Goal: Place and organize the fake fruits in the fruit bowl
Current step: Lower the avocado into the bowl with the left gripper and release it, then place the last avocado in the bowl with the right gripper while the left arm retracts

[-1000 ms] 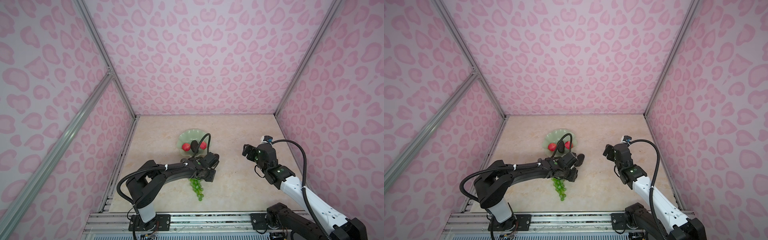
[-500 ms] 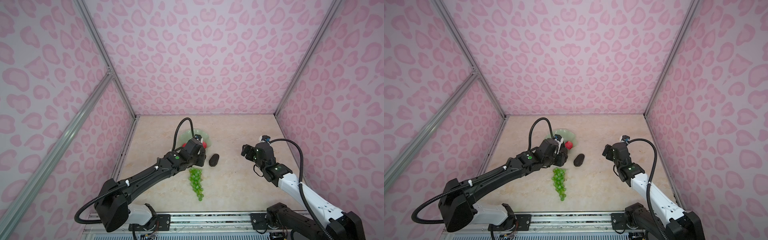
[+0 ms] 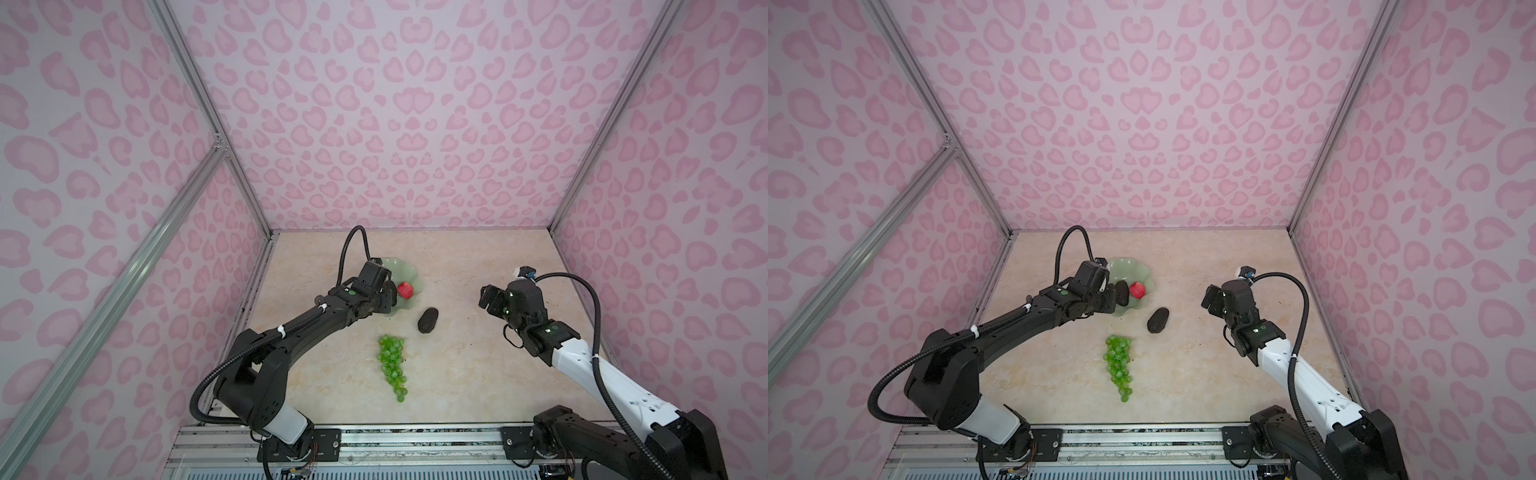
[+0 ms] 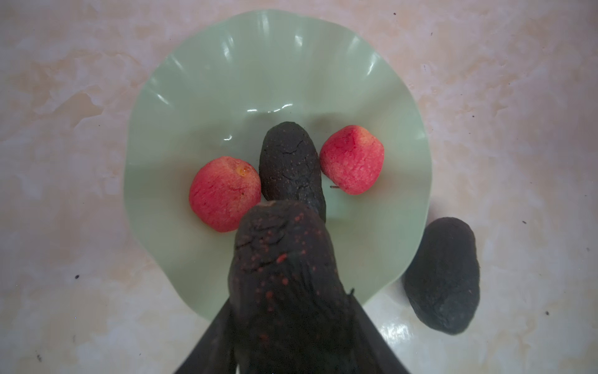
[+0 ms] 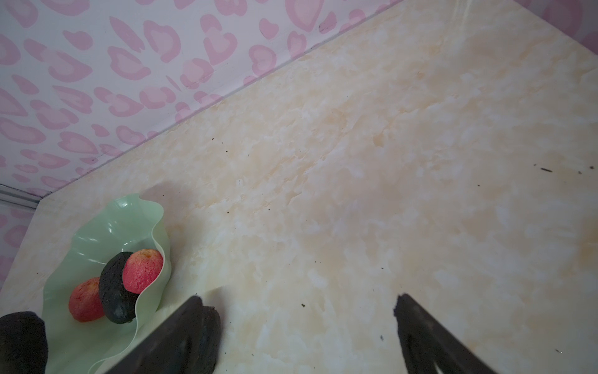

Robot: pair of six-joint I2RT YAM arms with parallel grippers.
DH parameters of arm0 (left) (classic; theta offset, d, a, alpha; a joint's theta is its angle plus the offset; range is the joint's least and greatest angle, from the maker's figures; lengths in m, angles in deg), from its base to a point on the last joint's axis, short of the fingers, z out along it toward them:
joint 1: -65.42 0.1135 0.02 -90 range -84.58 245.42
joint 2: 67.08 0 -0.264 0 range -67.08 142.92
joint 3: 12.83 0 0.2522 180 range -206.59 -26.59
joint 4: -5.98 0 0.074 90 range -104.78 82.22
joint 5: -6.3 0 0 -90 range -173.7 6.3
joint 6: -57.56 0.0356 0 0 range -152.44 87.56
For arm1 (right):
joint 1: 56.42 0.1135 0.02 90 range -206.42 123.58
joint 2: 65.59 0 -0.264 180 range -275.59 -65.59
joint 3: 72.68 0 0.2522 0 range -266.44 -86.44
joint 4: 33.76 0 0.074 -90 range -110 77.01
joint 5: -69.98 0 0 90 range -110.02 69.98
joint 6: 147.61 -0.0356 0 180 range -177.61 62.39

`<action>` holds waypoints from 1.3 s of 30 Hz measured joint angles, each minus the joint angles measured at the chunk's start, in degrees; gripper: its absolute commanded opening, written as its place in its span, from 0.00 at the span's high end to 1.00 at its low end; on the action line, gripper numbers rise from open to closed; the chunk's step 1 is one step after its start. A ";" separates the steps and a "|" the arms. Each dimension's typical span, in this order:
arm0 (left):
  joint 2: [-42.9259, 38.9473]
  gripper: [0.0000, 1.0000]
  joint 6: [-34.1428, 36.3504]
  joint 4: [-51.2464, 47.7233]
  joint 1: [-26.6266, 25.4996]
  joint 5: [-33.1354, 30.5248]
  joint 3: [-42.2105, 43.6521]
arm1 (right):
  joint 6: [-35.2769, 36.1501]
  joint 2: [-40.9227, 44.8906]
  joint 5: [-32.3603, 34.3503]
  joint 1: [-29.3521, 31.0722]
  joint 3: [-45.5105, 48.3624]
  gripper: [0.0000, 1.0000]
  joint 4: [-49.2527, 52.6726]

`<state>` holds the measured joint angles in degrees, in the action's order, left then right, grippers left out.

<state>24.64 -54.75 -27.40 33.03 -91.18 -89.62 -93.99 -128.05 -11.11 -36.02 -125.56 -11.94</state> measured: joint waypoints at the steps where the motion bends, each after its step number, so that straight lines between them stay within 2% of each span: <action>1: 0.94 0.52 -0.02 0.17 0.28 -0.02 -0.42 | 0.00 -0.09 0.00 0.00 0.00 0.07 0.02; 8: 6.25 0.48 -0.15 0.85 1.57 -0.02 -2.91 | 0.09 -0.68 -0.11 0.00 -0.09 0.07 0.00; 13: 8.90 0.37 -0.17 1.49 1.79 0.04 -5.18 | 0.15 -1.95 -0.13 0.00 -0.61 0.07 0.17; 17: 9.22 0.29 -0.17 1.51 1.88 0.09 -5.66 | 0.15 -2.71 -0.15 0.00 -1.60 0.07 0.20; 22: 7.45 0.29 -0.17 1.29 1.81 0.15 -5.62 | 0.28 -4.33 -1.49 0.00 -2.38 0.09 0.50; 26: -0.35 0.29 -0.20 1.68 1.79 0.02 -3.87 | 0.55 -6.34 -3.34 1.11 -2.95 0.10 0.20; 31: -16.11 0.26 -0.15 4.37 1.77 -1.73 1.57 | -0.76 -9.92 -5.11 6.67 -3.65 0.10 -0.04; 39: -40.46 0.10 -0.72 7.32 1.79 -8.33 16.61 | -6.80 -20.79 -7.08 17.81 -7.28 0.14 -2.71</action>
<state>-15.81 -55.47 -20.08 34.83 -99.51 -73.00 -100.79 -148.84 -18.20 -18.21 -132.83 -14.65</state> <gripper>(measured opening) 0.877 0.868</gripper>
